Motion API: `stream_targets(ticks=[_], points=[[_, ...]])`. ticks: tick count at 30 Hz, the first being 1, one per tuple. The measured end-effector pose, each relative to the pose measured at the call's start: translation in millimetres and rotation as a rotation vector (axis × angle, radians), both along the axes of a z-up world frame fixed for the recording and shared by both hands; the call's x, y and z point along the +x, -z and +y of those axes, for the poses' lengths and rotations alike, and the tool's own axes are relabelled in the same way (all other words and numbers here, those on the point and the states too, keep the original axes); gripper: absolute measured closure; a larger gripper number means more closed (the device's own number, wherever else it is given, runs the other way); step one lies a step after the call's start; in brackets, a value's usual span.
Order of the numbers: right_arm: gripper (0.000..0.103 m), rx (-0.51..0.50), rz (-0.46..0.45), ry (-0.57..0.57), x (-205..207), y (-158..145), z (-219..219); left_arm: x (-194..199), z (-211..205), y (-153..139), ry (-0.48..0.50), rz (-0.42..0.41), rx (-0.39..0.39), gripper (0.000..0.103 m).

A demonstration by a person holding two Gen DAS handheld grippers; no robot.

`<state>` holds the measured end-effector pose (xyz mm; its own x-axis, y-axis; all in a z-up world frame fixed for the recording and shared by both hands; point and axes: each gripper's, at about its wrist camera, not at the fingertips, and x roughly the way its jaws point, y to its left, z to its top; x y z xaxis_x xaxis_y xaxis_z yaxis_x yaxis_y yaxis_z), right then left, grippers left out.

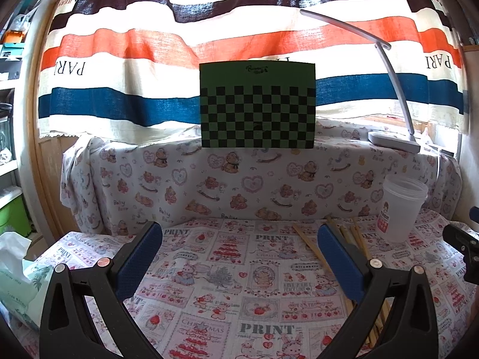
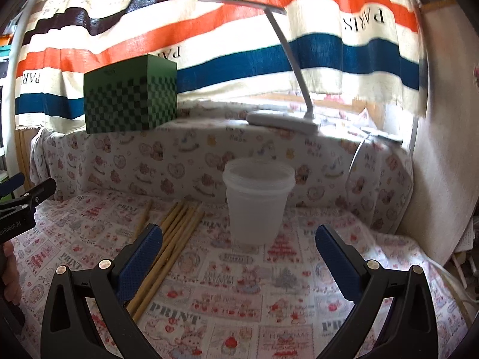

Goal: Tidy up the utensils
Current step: 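Close the left tool on a wooden stick while the right tool grasps another stick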

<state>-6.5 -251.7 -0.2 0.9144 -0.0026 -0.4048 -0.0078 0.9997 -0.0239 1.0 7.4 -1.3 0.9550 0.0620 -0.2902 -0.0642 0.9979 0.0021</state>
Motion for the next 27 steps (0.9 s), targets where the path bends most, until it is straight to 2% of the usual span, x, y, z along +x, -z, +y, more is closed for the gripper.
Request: stream_targets(ticks=[2, 7, 10, 11, 14, 16, 18, 20, 23, 25, 27], points=[[0.0, 0.008, 0.0, 0.01, 0, 0, -3, 0, 3, 0, -0.031, 0.0, -0.005, 0.0], [0.0, 0.032, -0.005, 0.026, -1, 1, -9, -1, 6, 0, -0.022, 0.012, -0.013, 0.001], [0.0, 0.083, 0.022, 0.041, 4, 3, -20, 3, 14, 2, -0.004, 0.045, -0.055, 0.002], [0.0, 0.111, 0.045, 0.05, 8, 5, -25, 6, 18, 3, 0.001, 0.064, -0.076, 0.005], [0.0, 0.213, 0.104, 0.088, 18, 12, -46, 17, 27, 8, 0.031, 0.158, -0.157, 0.023], [0.006, 0.259, 0.124, 0.117, 21, 15, -57, 28, 25, 10, 0.036, 0.242, -0.189, 0.028], [0.01, 0.24, 0.162, 0.139, 26, 19, -59, 37, 18, 9, 0.072, 0.318, -0.221, 0.039], [0.018, 0.207, 0.191, 0.117, 29, 21, -56, 48, 4, 6, 0.124, 0.402, -0.219, 0.042], [0.029, 0.222, 0.2, 0.08, 29, 22, -52, 62, -23, 2, 0.216, 0.505, -0.201, 0.044], [0.044, 0.223, 0.211, 0.06, 30, 23, -47, 73, -38, 5, 0.284, 0.581, -0.237, 0.044], [0.058, 0.227, 0.237, 0.05, 33, 24, -45, 85, -49, 12, 0.291, 0.663, -0.238, 0.053]])
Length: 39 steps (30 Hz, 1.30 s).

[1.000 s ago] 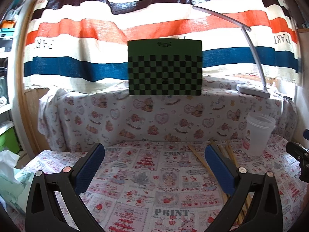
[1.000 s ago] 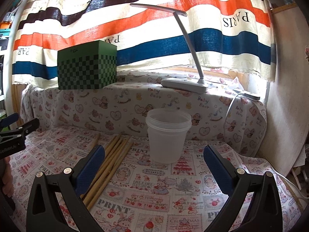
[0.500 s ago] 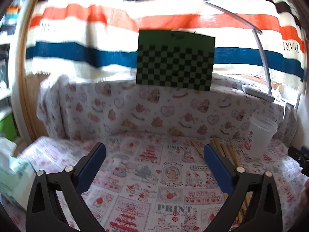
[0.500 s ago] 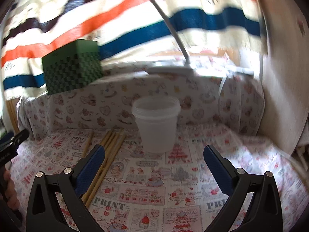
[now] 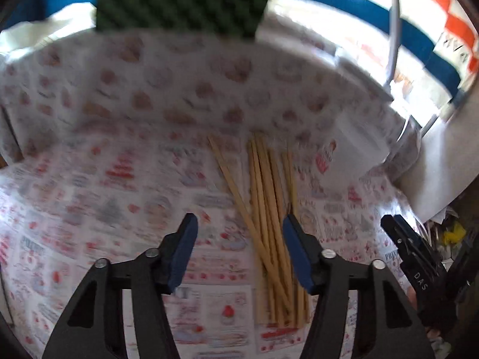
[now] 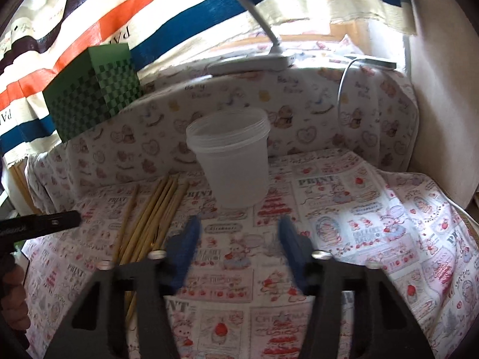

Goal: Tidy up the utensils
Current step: 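Close the left tool on a wooden stick while the right tool grasps another stick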

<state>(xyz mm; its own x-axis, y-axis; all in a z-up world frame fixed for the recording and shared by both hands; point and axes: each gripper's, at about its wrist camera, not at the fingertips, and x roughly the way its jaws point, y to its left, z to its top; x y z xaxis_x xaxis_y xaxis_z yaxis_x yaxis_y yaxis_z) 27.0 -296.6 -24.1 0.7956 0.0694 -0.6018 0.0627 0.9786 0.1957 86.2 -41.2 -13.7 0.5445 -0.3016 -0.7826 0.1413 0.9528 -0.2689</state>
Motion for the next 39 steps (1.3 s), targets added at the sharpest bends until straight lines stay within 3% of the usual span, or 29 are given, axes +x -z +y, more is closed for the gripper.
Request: stream_targets(ticks=[2, 6, 11, 13, 15, 19, 23, 26, 30, 33, 39], points=[[0.066, 0.038, 0.031, -0.014, 6, 0, -2, 10, -8, 11, -0.005, 0.064, 0.03, 0.061], [0.07, 0.1, 0.09, -0.049, 18, -4, -6, 17, -13, 28, -0.007, 0.173, -0.054, 0.064], [0.07, 0.083, 0.079, -0.02, 29, -15, -9, 17, -23, 36, -0.03, 0.156, 0.029, 0.08], [0.07, 0.091, 0.092, -0.027, 33, -15, -7, 17, -21, 37, -0.026, 0.157, 0.007, 0.094], [0.07, 0.091, 0.111, -0.045, 33, -14, -3, 15, -19, 36, -0.009, 0.164, -0.01, 0.097], [0.072, 0.077, 0.136, -0.105, 32, -13, 11, 2, -11, 19, -0.014, 0.067, 0.03, 0.097], [0.072, 0.141, 0.19, -0.175, 30, -9, 29, -11, 4, -4, -0.03, -0.026, 0.042, 0.097], [0.078, 0.161, 0.228, -0.226, 29, -5, 46, -24, 13, -22, -0.054, -0.105, 0.057, 0.097], [0.08, 0.185, 0.27, -0.229, 37, 8, 62, -38, 20, -43, -0.046, -0.207, 0.098, 0.097], [0.086, 0.252, 0.32, -0.201, 56, 13, 63, -41, 30, -51, -0.066, -0.231, 0.058, 0.097], [0.086, 0.195, 0.381, -0.153, 101, 13, 74, -38, 46, -53, -0.099, -0.243, 0.028, 0.097]])
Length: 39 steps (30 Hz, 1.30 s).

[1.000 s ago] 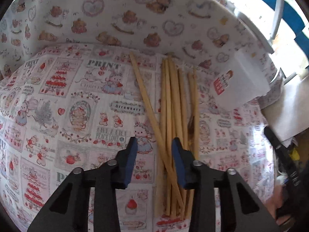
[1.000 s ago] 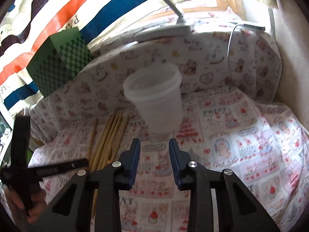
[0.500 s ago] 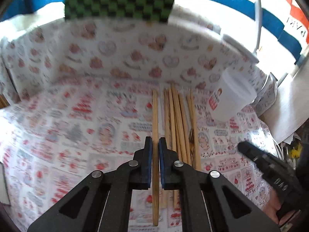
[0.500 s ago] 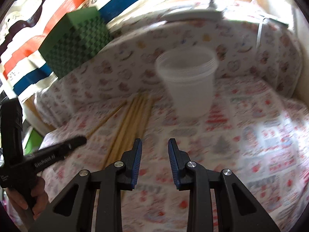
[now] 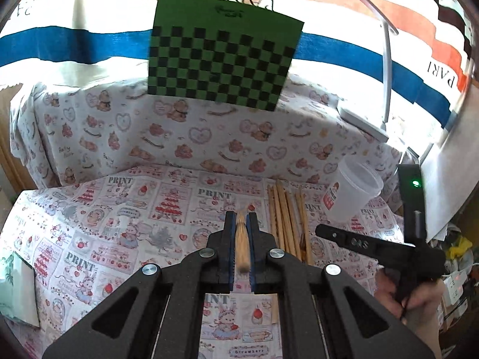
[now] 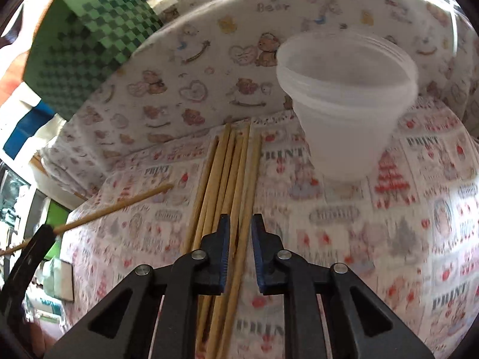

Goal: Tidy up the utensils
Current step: 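Close the left tool on a wooden stick while the right tool grasps another stick, then lift both held sticks and carry them over the plastic cup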

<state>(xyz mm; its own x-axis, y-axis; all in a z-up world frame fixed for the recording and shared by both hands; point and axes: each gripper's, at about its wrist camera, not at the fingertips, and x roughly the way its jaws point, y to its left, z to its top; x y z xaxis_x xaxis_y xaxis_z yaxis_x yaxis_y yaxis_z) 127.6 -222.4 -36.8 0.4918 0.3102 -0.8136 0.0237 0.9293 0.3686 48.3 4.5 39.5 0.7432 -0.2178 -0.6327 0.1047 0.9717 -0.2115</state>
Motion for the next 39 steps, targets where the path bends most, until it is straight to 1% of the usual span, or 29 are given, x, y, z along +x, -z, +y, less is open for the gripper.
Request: stream_targets(ticks=[3, 6, 8, 11, 14, 16, 17, 19, 22, 27, 30, 33, 36, 39], points=[[0.086, 0.005, 0.025, 0.008, 14, 3, 5, -6, 4, -4, -0.017, -0.028, 0.018, 0.097], [0.086, -0.038, 0.033, 0.017, 25, 3, 10, -6, 7, -7, -0.019, -0.037, 0.014, 0.097], [0.086, -0.09, 0.039, 0.007, 33, 3, 18, -5, 9, -9, -0.027, -0.04, 0.007, 0.097], [0.086, -0.121, 0.061, -0.002, 44, 8, 27, -3, 9, -12, -0.039, -0.044, 0.012, 0.097], [0.086, -0.169, 0.088, -0.012, 51, 17, 36, 0, 1, -16, -0.012, -0.046, 0.067, 0.097], [0.094, -0.154, 0.087, -0.003, 50, 21, 37, 2, -3, -20, -0.007, -0.044, 0.077, 0.097], [0.094, -0.136, 0.083, 0.013, 48, 20, 36, 3, -3, -23, -0.008, -0.048, 0.07, 0.097], [0.096, -0.103, 0.046, 0.018, 42, 13, 29, 2, -3, -29, -0.014, -0.059, 0.066, 0.097], [0.096, -0.087, -0.044, 0.01, 27, -7, 21, 0, -6, -38, -0.024, -0.078, 0.083, 0.097], [0.096, -0.039, -0.221, -0.015, -5, -53, 14, -3, -12, -52, -0.014, -0.103, 0.077, 0.097], [0.096, -0.05, -0.348, -0.025, -25, -86, 10, -3, -22, -63, -0.002, -0.127, 0.092, 0.097], [0.096, -0.086, -0.492, -0.017, -46, -120, 11, -2, -34, -74, 0.012, -0.154, 0.104, 0.097], [0.096, -0.116, -0.593, 0.003, -63, -150, -3, 2, -46, -82, 0.021, -0.171, 0.122, 0.097], [0.096, -0.116, -0.654, 0.02, -70, -173, -20, 8, -55, -89, 0.009, -0.191, 0.143, 0.097]])
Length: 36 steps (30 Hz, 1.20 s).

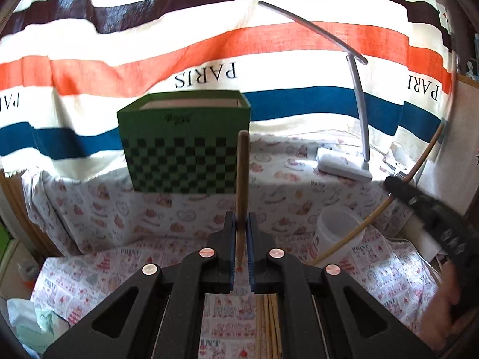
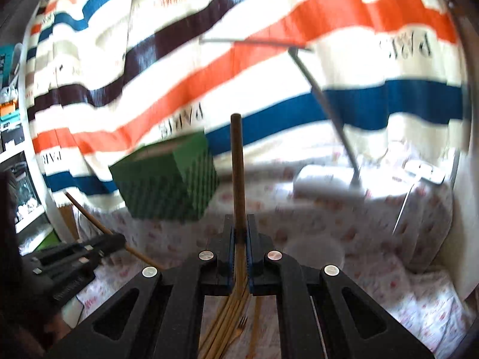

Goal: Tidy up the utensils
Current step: 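Lift both held sticks and carry them over the plastic cup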

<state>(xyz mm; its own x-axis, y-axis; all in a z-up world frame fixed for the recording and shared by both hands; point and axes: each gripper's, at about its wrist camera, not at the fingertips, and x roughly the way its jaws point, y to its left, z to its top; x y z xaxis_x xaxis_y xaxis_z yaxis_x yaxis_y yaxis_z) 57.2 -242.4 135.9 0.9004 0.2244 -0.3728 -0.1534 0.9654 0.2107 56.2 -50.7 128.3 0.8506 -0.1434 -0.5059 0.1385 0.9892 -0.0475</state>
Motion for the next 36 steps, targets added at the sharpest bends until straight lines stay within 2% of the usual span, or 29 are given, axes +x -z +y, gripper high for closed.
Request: stream_targets(ticks=[7, 15, 22, 26, 30, 36], points=[[0.096, -0.007, -0.115, 0.068, 1, -31, -29, 15, -23, -17, 0.047, -0.045, -0.012, 0.097], [0.096, -0.001, -0.144, 0.12, 20, -31, -50, 37, -57, -24, 0.097, -0.069, 0.01, 0.097], [0.096, -0.039, -0.143, 0.205, 36, -20, -65, 65, -85, -24, 0.261, -0.003, -0.096, 0.097], [0.096, -0.037, -0.103, 0.219, 50, -10, -76, 79, -102, -16, 0.259, -0.013, -0.076, 0.097], [0.096, -0.032, -0.036, 0.213, 66, 4, -82, 86, -101, -18, 0.267, -0.014, -0.139, 0.097], [0.096, -0.03, 0.128, 0.209, 90, 25, -84, 78, -98, -36, 0.29, -0.065, -0.177, 0.097]])
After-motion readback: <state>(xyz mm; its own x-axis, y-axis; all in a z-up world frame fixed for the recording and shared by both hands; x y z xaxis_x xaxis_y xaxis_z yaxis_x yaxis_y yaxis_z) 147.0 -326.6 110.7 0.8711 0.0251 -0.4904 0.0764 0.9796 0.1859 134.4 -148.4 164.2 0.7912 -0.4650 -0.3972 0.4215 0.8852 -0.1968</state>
